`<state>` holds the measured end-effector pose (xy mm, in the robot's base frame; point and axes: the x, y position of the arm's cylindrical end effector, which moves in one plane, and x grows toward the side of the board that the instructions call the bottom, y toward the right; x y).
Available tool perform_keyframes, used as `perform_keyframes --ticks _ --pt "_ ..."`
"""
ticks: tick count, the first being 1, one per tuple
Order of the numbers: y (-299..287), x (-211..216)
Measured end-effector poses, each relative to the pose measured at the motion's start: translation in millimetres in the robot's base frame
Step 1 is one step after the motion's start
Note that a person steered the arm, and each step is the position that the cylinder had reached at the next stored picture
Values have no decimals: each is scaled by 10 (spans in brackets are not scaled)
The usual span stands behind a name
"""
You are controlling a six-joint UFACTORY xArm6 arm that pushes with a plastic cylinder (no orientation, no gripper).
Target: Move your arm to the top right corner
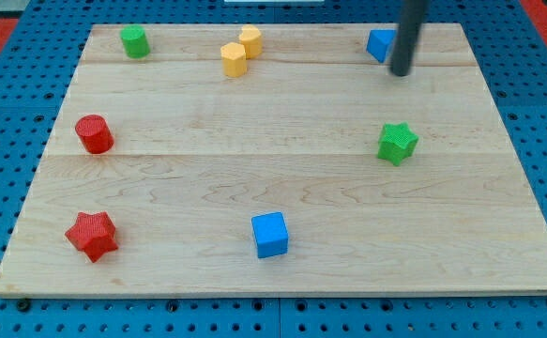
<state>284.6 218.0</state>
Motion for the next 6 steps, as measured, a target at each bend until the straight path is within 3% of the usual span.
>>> perform_keyframes --ticks 1,3,4,5,6 --pt "388 -40" --pt "463 -51" --pt "821 -281" --pt "527 -661" --pt "-82 -660"
